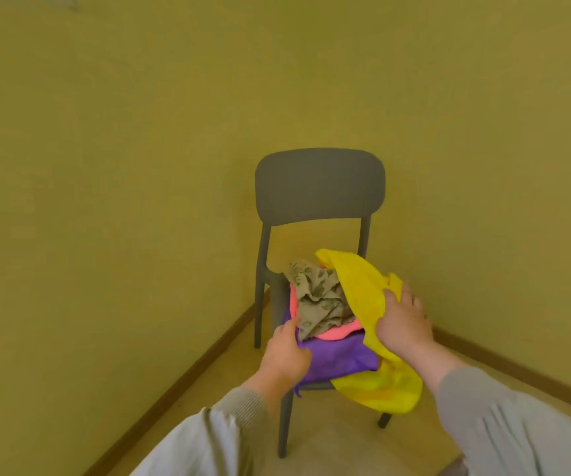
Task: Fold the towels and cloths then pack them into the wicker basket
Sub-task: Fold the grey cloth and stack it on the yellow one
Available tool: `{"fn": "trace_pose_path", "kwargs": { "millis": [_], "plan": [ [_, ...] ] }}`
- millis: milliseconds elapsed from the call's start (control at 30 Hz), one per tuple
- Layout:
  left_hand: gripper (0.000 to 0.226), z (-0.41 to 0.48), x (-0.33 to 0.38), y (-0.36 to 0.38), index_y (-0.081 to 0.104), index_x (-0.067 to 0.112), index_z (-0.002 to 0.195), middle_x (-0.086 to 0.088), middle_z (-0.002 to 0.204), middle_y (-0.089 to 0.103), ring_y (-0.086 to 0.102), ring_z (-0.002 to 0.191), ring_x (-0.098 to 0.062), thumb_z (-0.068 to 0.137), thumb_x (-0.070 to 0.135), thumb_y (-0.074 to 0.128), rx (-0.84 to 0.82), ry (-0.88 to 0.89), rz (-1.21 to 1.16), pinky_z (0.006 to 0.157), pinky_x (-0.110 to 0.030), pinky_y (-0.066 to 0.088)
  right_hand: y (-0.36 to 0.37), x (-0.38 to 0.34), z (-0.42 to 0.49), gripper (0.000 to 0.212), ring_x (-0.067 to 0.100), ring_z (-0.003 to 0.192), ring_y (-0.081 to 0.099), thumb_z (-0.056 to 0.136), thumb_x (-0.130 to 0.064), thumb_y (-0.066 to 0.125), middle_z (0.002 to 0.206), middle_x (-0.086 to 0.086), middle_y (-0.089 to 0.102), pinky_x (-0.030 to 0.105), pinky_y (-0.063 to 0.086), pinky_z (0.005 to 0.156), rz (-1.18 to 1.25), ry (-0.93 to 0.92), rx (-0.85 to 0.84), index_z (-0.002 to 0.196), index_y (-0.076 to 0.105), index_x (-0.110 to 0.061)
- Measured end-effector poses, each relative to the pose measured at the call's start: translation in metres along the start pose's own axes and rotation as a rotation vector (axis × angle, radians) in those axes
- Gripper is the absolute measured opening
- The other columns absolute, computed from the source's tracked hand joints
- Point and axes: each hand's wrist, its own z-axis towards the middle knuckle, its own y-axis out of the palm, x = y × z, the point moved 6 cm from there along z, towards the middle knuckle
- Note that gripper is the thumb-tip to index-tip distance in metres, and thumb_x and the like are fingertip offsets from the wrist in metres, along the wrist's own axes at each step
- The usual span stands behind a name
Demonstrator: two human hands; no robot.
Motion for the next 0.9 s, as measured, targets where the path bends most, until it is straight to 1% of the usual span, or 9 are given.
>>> {"fn": "trace_pose_path", "kwargs": {
  "millis": [100, 233, 333, 400, 467, 533, 667, 833, 900],
  "plan": [
    [0.059, 0.032, -0.001, 0.012, 0.026, 0.022, 0.148, -0.005, 0.148, 0.034, 0.041, 0.131, -0.022, 0.093, 0.012, 0.046, 0.017, 0.022, 0.025, 0.103, -0.031, 0.039, 0.042, -0.004, 0.014, 0.066, 0.031, 0.145, 0.004, 0.096, -0.034, 0.045, 0.159, 0.006, -0.008, 0.054, 0.024, 0.112, 0.142, -0.029, -0.088, 0.151, 0.009, -0.027],
    [0.068, 0.078, 0.004, 0.022, 0.015, 0.029, 0.151, -0.006, 0.146, 0.034, 0.051, 0.12, -0.023, 0.094, 0.021, 0.051, 0.095, 0.066, 0.004, 0.09, -0.032, 0.046, 0.076, -0.004, 0.041, 0.068, 0.029, 0.146, -0.001, 0.097, -0.042, 0.042, 0.159, 0.003, -0.011, 0.057, 0.018, 0.111, 0.22, -0.036, -0.119, 0.15, 0.002, -0.037],
    [0.08, 0.108, -0.001, 0.031, 0.009, 0.029, 0.151, -0.006, 0.141, 0.041, 0.056, 0.113, -0.025, 0.089, 0.027, 0.06, 0.111, 0.058, 0.042, 0.082, -0.029, 0.044, 0.114, 0.004, 0.052, 0.067, 0.027, 0.147, 0.0, 0.097, -0.047, 0.039, 0.16, 0.004, -0.005, 0.051, 0.014, 0.116, 0.286, -0.045, -0.227, 0.15, 0.001, -0.037],
    [0.064, 0.123, -0.007, 0.038, 0.031, 0.023, 0.142, -0.004, 0.127, 0.057, 0.058, 0.11, -0.026, 0.087, 0.025, 0.062, 0.105, 0.036, 0.099, 0.081, -0.029, 0.046, 0.139, 0.006, 0.05, 0.065, 0.023, 0.147, -0.001, 0.097, -0.053, 0.034, 0.16, 0.001, -0.003, 0.051, 0.01, 0.116, 0.219, -0.04, -0.287, 0.15, 0.0, -0.037],
    [0.027, 0.133, -0.008, 0.035, 0.057, 0.016, 0.114, -0.004, 0.107, 0.065, 0.061, 0.102, -0.025, 0.088, 0.021, 0.06, 0.181, 0.028, 0.201, 0.076, -0.032, 0.048, 0.148, 0.006, 0.05, 0.065, 0.022, 0.147, -0.005, 0.096, -0.058, 0.028, 0.16, -0.002, -0.006, 0.055, 0.007, 0.114, 0.122, -0.023, -0.285, 0.15, -0.001, -0.038],
    [0.009, 0.133, -0.005, 0.027, 0.063, 0.012, 0.092, -0.005, 0.088, 0.064, 0.06, 0.087, -0.024, 0.089, 0.019, 0.059, 0.276, 0.028, 0.214, 0.067, -0.031, 0.043, 0.146, 0.003, 0.053, 0.066, 0.023, 0.147, -0.008, 0.095, -0.06, 0.027, 0.16, -0.002, -0.007, 0.056, 0.005, 0.113, 0.121, -0.003, -0.286, 0.15, 0.0, -0.039],
    [0.009, 0.114, 0.008, 0.017, 0.058, 0.008, 0.082, -0.003, 0.076, 0.057, 0.051, 0.072, -0.019, 0.089, 0.014, 0.059, 0.375, 0.089, -0.093, 0.06, -0.028, 0.035, 0.148, 0.005, 0.054, 0.069, 0.022, 0.147, -0.008, 0.092, -0.062, 0.034, 0.16, -0.003, -0.007, 0.058, 0.003, 0.113, 0.149, 0.016, -0.283, 0.15, 0.004, -0.039],
    [0.01, 0.084, 0.049, -0.017, 0.047, 0.011, 0.084, -0.001, 0.092, 0.048, 0.045, 0.084, -0.015, 0.093, 0.006, 0.047, 0.553, 0.221, -0.325, 0.07, -0.018, 0.03, 0.146, 0.004, 0.048, 0.075, 0.023, 0.147, -0.006, 0.088, -0.06, 0.044, 0.16, -0.002, -0.005, 0.058, 0.006, 0.113, 0.124, 0.006, -0.221, 0.15, 0.007, -0.038],
    [0.011, 0.069, 0.069, -0.038, 0.043, 0.012, 0.087, -0.001, 0.091, 0.048, 0.045, 0.082, -0.015, 0.095, 0.005, 0.042, 0.638, 0.277, -0.424, 0.072, -0.021, 0.033, 0.144, 0.007, 0.048, 0.076, 0.023, 0.147, -0.004, 0.088, -0.059, 0.046, 0.16, -0.001, -0.004, 0.058, 0.009, 0.113, 0.124, -0.002, -0.234, 0.15, 0.008, -0.038]
  ]
}}
